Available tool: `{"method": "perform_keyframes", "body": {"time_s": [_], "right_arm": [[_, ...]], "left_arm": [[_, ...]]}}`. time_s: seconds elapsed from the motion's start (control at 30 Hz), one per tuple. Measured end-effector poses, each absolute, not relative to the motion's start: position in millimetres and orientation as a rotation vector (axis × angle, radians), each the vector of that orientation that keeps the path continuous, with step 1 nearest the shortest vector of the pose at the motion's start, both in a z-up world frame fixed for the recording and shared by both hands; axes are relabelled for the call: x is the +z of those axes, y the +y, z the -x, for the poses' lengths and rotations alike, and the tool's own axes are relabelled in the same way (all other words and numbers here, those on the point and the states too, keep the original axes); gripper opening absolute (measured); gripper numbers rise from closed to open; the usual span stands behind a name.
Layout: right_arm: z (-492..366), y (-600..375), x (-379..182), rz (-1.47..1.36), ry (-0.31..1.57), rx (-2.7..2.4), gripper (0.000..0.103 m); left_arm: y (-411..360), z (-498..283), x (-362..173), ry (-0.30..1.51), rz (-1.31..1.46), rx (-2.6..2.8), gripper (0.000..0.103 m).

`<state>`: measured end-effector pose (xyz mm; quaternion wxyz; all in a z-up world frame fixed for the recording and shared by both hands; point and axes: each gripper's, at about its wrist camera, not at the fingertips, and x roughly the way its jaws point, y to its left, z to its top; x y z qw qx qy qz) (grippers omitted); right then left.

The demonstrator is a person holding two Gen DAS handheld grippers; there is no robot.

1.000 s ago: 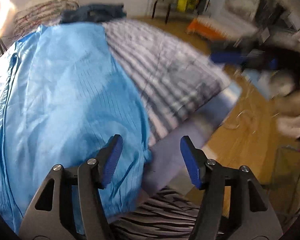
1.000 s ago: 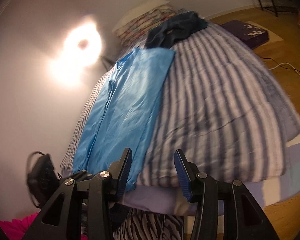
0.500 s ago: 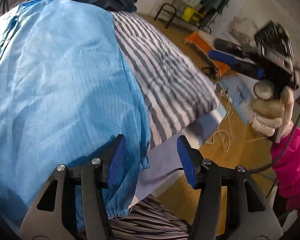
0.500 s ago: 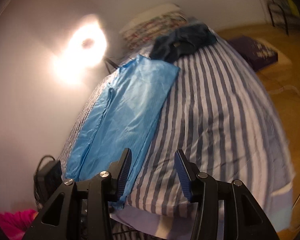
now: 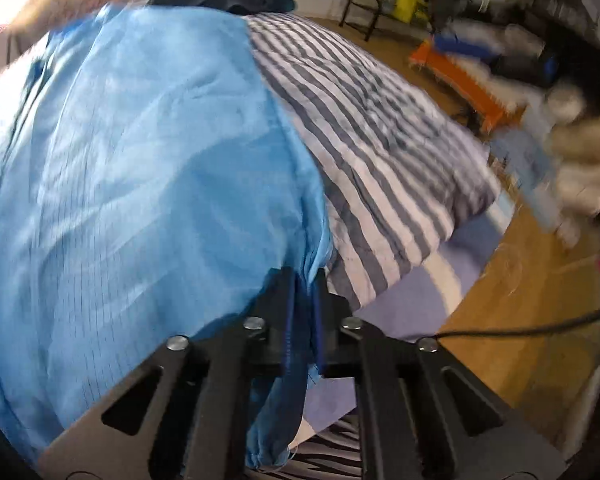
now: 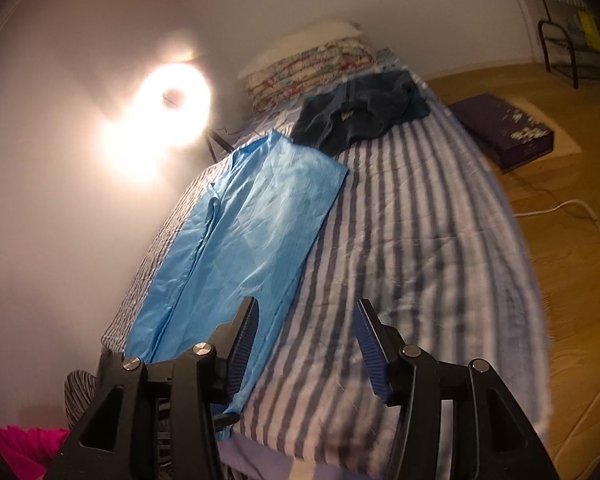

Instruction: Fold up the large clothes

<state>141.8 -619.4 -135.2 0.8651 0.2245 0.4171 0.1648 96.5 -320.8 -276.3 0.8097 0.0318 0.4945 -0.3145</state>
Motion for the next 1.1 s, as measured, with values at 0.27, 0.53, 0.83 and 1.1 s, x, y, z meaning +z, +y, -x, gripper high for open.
{"method": "perform_keyframes", "body": {"time_s": [0.27, 0.53, 0.83, 1.1], "right_arm": [[-213, -579, -175, -0.543, 0.94, 0.361, 0.061], [-279, -554, -220, -0.675, 1.015, 0.292, 0.054], [-310, -498, -195, -0.456, 1.077, 0.201, 0.0], [-319, -418, -138, -0.131, 1.03, 0.193, 0.0]], "left_arm": [[-287, -97, -247, 1.026, 0.166, -0.705, 0.002], [-281, -102, -238, 1.015, 0.234, -0.723, 0.002], [-248, -104, -238, 1.012, 0.39, -0.729, 0.002], [-204, -102, -228, 0.966, 0.521, -0.702, 0.001]]}}
